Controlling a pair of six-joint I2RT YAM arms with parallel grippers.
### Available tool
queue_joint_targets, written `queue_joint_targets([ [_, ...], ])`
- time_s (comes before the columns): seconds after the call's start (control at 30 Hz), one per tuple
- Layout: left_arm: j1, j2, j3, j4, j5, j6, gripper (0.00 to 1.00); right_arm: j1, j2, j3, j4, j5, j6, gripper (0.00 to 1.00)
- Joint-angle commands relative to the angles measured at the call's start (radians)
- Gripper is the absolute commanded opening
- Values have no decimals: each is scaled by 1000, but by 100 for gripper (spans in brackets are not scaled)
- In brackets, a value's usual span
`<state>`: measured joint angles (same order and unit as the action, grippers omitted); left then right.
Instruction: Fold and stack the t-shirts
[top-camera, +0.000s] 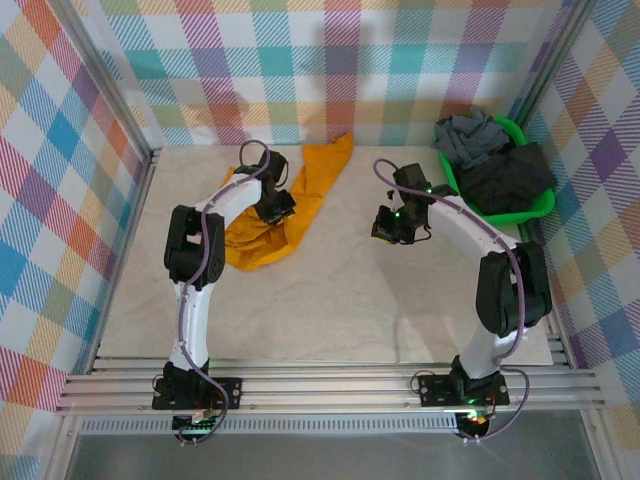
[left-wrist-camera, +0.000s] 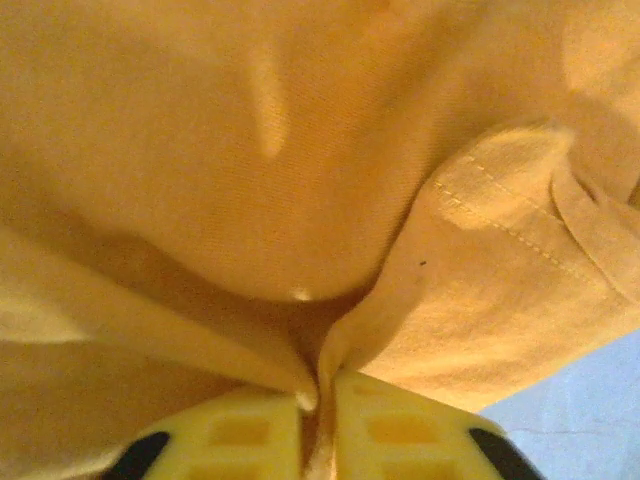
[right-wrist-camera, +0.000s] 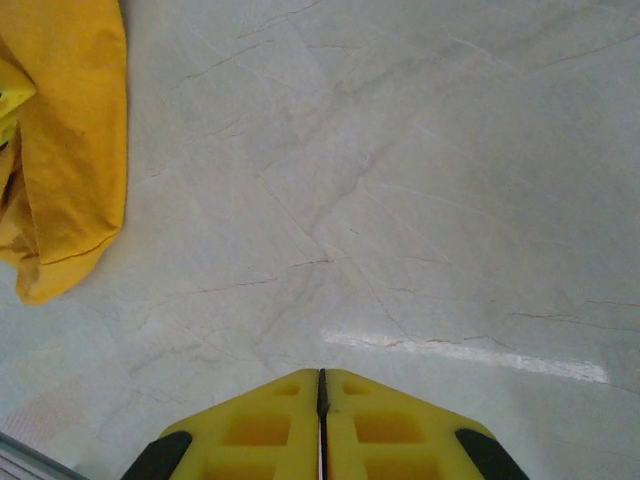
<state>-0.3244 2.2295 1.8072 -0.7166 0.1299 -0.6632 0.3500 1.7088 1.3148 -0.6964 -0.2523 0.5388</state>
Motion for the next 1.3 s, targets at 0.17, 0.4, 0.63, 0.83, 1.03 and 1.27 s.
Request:
queue_joint_targets([
  [0.17, -133, -188, -117, -38, -1, 75, 0, -19, -2, 27, 6, -1, -1, 10],
  [0.4, -283, -333, -296, -129, -22, 201, 0, -31, 12, 41, 15, 14, 29, 10],
  [0.63, -328, -429, -520, -221, -119, 332, 0, -24, 47, 48, 31, 48, 110, 12],
  [0.83, -197, -537, -636, -193, -239, 320, 3, 72, 165, 169, -35, 138, 184, 22],
  [1.03, -179, -613, -663, -147, -154, 258, 33, 169, 325, 350, -99, 251, 312, 37],
  [1.27, -179, -671, -767, -87, -44, 198, 33, 178, 503, 546, -155, 272, 358, 44],
])
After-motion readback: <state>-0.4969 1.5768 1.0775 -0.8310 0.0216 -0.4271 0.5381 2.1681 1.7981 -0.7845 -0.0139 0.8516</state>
